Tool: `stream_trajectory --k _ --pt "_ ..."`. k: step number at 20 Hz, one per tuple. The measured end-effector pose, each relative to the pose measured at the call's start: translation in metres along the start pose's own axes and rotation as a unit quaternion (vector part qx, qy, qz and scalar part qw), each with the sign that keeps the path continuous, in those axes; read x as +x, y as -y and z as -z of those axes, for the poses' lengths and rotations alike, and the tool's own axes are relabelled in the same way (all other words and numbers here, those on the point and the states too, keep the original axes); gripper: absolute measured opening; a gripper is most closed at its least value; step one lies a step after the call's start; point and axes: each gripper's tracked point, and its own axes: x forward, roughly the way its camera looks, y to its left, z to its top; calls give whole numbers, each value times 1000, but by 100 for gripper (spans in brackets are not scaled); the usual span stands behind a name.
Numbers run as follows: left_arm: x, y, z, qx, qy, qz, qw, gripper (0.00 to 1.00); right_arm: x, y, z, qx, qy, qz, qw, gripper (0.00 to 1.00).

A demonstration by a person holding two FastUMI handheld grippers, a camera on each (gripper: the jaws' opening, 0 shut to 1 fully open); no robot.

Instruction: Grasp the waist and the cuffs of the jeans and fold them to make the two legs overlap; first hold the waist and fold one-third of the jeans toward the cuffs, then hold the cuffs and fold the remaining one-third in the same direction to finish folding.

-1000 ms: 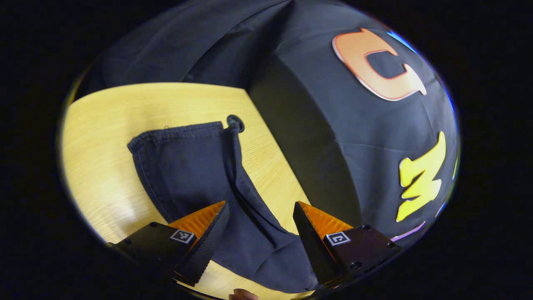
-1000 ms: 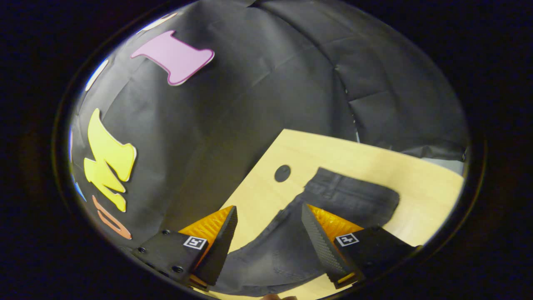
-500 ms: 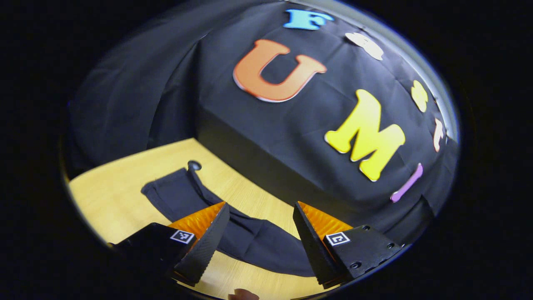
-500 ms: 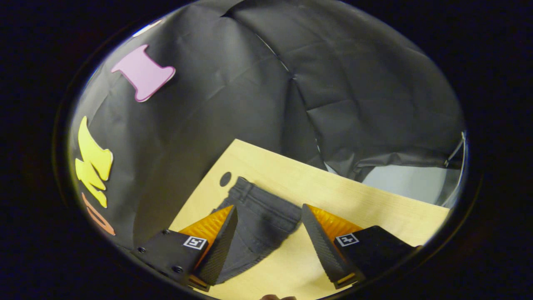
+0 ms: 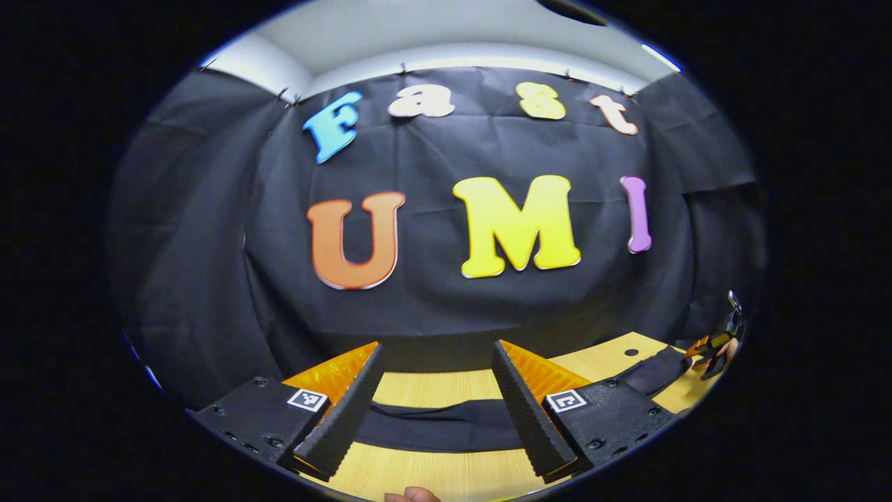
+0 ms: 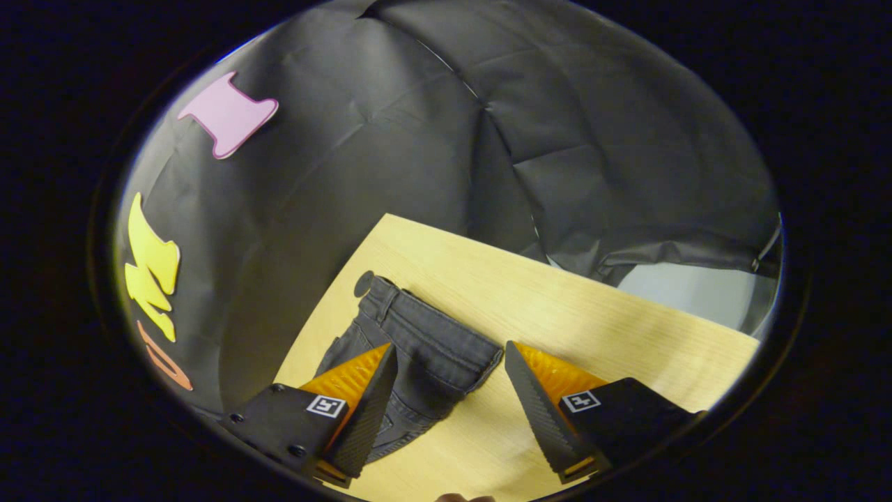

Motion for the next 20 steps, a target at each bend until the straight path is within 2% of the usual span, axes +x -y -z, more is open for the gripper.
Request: stream_trajectory --k 3,4,5,6,8,11,14,16,20 --pt "-15 15 -8 3 1 16 1000 99 6 -9 -2 4 16 -11 1000 96" --pt "-17 18 -6 -1 -2 16 1000 99 8 -10 0 0 18 -13 1000 100" --pt "-19 19 -5 -5 -5 15 1000 94 11 -4 3 -7 16 -1 1000 88" --pt "-21 17 -5 -8 -7 11 1000 99 15 0 4 -8 19 6 1000 76" --pt "-24 7 -6 -12 -9 2 1000 99 17 -2 6 13 12 -2 1000 53" --pt "-26 -8 -6 -22 -12 -13 1000 99 15 2 0 13 32 5 999 26" --pt "-27 -20 -5 -32 -12 -24 999 99 14 -1 3 -45 40 43 997 1" --pt "-27 -27 -2 -35 -16 -28 999 99 11 -5 0 -57 43 48 996 1" --pt "-27 -36 4 -42 -19 -31 998 99 -7 -26 -11 -67 64 31 995 0"
